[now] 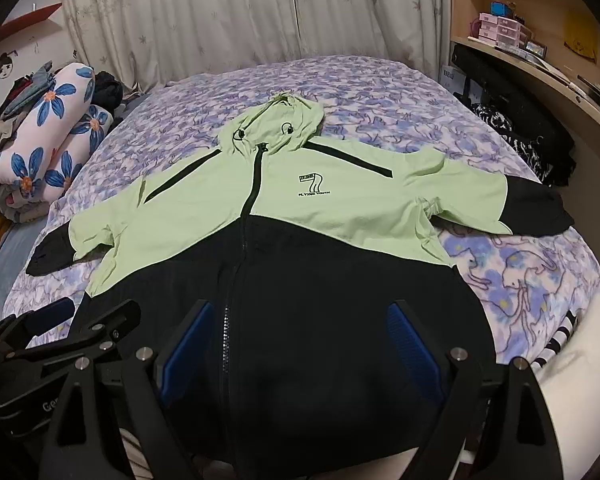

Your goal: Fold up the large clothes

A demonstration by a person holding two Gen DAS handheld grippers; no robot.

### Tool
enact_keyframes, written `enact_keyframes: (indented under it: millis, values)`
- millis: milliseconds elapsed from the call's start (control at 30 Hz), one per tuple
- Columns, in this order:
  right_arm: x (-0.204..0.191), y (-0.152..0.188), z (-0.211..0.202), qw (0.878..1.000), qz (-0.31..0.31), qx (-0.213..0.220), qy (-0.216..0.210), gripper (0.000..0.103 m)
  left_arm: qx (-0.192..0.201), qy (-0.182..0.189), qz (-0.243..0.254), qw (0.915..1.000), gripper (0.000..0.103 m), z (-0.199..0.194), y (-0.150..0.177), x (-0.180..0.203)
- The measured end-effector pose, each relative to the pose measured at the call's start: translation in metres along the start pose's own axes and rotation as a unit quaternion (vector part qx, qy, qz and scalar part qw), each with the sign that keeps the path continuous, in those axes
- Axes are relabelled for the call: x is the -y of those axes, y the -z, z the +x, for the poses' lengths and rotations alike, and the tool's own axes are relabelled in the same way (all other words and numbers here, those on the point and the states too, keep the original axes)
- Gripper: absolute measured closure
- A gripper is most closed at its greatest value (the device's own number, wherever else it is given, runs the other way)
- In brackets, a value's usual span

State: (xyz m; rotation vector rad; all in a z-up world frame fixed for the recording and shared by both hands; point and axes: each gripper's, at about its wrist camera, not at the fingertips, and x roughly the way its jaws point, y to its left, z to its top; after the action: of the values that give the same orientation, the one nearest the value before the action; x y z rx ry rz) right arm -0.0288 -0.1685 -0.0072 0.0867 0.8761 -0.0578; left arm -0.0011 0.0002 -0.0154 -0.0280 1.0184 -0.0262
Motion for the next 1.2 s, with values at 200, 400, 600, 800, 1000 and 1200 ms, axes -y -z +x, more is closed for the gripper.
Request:
enact_keyframes:
  millis: [200,400,600,800,1000,1200]
  values:
    - [0.001,-0.001,0.0,1.0,0.001,-0.001,-0.001,0.014,0.001,-0.008,0.004,1.0,0.019,0.0,0.0,0.001]
    - [0.0,0.003,0.003,1.0,0.0,-0.003,-0.001,0.014,-0.003,-0.009,0.003,0.9999,0.019,0.002,-0.001,0.0]
    - [0.001,0.005,0.004,1.0,0.0,-0.002,-0.002,0.014,-0.007,-0.013,0.003,0.9999,0.019,0.005,-0.001,-0.001]
    - [-0.002,0.004,0.009,1.0,0.001,-0.011,-0.004,0.014,-0.011,-0.016,0.004,0.9998,0.019,0.009,-0.001,-0.002]
    - [-0.002,0.004,0.01,1.0,0.0,-0.011,-0.003,0.014,-0.013,-0.016,0.004,0.9998,0.019,0.01,-0.002,-0.003]
    - [-0.003,0.003,0.011,1.0,0.0,-0.014,-0.003,0.014,-0.014,-0.016,0.004,0.9998,0.019,0.012,-0.002,-0.006]
